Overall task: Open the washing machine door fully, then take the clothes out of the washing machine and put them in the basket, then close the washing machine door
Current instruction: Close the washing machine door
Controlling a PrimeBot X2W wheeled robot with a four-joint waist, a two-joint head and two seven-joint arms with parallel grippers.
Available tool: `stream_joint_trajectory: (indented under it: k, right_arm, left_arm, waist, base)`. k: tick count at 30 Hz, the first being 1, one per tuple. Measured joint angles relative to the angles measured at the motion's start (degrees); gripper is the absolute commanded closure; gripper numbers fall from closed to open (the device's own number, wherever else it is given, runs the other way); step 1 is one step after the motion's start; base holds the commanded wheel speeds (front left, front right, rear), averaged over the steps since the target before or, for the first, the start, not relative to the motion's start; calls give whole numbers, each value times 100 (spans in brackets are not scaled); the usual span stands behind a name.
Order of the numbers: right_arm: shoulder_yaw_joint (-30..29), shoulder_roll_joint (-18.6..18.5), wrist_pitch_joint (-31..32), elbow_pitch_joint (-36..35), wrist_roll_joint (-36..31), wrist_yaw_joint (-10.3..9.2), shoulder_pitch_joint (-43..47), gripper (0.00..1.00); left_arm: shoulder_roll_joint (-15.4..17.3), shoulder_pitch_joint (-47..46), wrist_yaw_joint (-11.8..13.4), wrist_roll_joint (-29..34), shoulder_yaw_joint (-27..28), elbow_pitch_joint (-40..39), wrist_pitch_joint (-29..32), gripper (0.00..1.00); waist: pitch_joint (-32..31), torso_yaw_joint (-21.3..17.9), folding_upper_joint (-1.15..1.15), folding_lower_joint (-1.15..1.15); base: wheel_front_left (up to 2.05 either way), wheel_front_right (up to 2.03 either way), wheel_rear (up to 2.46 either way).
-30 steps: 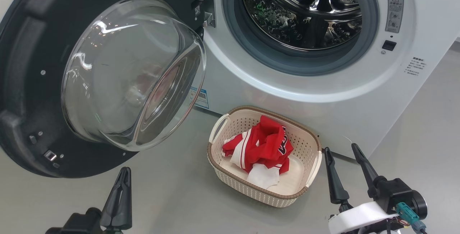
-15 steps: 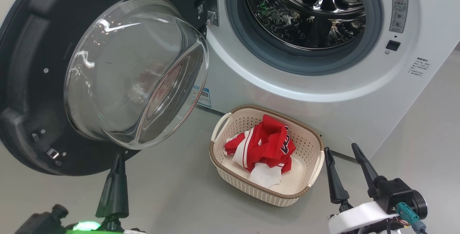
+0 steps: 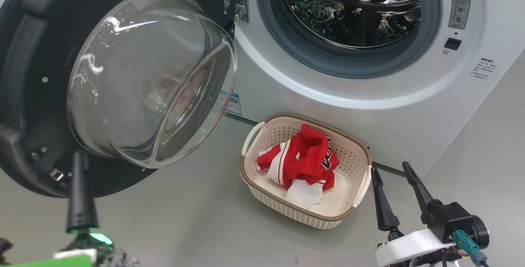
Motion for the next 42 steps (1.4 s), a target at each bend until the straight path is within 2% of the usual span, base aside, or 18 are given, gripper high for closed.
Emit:
stream_joint_trajectory:
  k: [3, 11, 19, 27, 31, 38, 42]
  right_arm:
    - [-12, -2, 0, -9, -13, 0, -5, 0]
    - [7, -24, 0, -24, -63, 2, -62, 0]
    - [22, -42, 0, -27, -110, 8, -131, 0]
    - [43, -59, 0, -12, -113, 59, -192, 0]
    - [46, -74, 0, 0, -113, 62, -242, 0]
    - [26, -96, 0, 7, -114, 60, -242, 0]
    - [30, -96, 0, 9, -114, 62, -245, 0]
  left_arm:
    - [-2, -272, -44, -592, 589, -48, 0, 100]
    - [22, -745, -53, -922, 1948, -102, -2, 100]
    - [705, -1116, -65, -1415, 3008, 407, 8, 100]
    - [1482, -1229, 270, -2008, 3264, 1615, 621, 100]
    - [1672, -1231, 409, -2347, 3241, 2124, 983, 100]
    - [1951, -1231, 569, -2529, 2995, 2709, 1582, 100]
    - [2057, -1232, 573, -2687, 2918, 2955, 1879, 100]
  waist:
    - [48, 6, 0, 0]
    - [158, -13, 0, 0]
    - [271, -74, 0, 0]
    - [365, -163, 0, 0]
    - [383, -218, 0, 0]
    - [402, -263, 0, 0]
    - [415, -287, 0, 0]
  base:
    - [0, 0, 0]
    - [0, 0, 0]
    - [0, 0, 0]
    - [0, 0, 0]
    - [0, 0, 0]
    - [0, 0, 0]
    - [0, 0, 0]
